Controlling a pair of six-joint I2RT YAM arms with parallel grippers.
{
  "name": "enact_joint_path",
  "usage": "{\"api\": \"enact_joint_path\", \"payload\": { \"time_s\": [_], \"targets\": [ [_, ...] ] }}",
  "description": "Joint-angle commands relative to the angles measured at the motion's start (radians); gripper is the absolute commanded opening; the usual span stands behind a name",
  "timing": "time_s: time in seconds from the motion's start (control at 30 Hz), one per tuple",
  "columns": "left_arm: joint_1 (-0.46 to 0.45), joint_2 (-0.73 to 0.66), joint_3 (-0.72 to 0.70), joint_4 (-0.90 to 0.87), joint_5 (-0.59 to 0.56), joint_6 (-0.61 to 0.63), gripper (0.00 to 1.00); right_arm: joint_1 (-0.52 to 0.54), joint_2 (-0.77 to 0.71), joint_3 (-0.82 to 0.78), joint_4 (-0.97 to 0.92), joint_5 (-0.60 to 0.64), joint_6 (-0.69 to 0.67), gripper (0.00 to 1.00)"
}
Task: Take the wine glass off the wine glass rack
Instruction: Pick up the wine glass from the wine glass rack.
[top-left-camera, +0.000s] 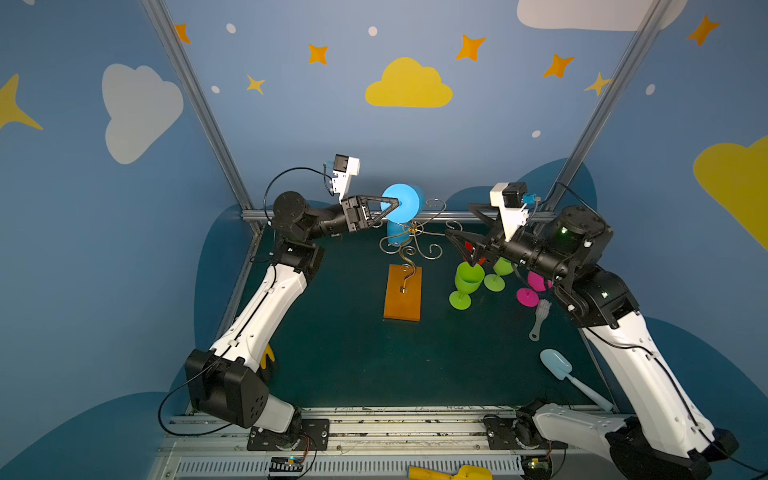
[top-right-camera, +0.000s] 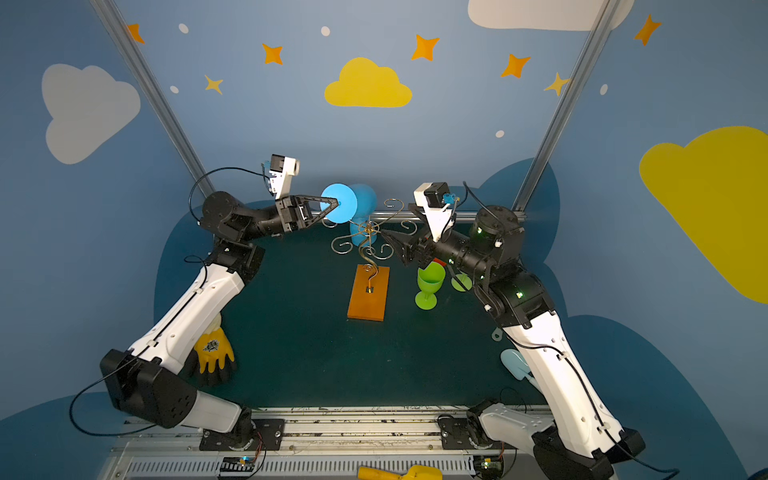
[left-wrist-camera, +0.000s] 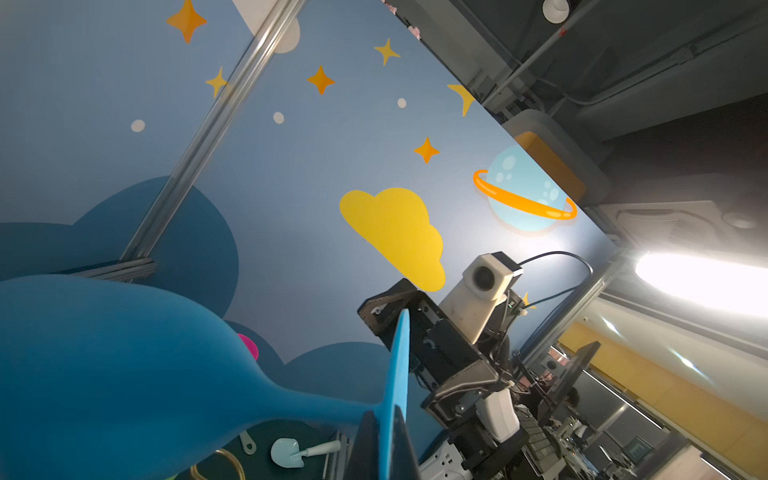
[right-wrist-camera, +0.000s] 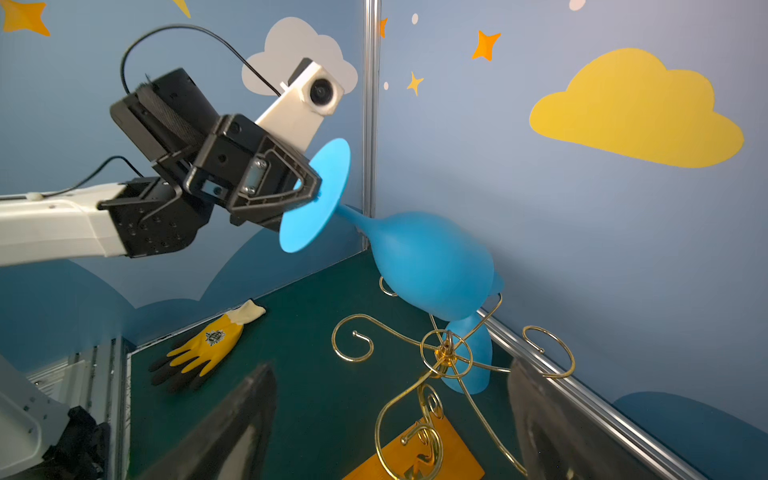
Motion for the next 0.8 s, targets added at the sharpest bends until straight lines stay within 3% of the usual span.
{"api": "enact_joint_path", "payload": {
  "time_s": [0.0,0.33,0.77],
  "targets": [
    [-0.001,-0.006,0.049,0.014,0.066,-0.079,0.03,-0.002,0.012,-0.025,0.073,-0.017,-0.092,0.87],
    [0.0,-0.007,0.072,-0.018,0.108,-0.131,0.03,-0.001,0.062,-0.07,0.227,-0.132,-0.224,0.88],
    [-0.008,-0.021,0.078,-0.047,0.11,-0.121,0.03,0.018,0.183,-0.016,0.269,-0.187,-0.234,0.88]
  ]
}}
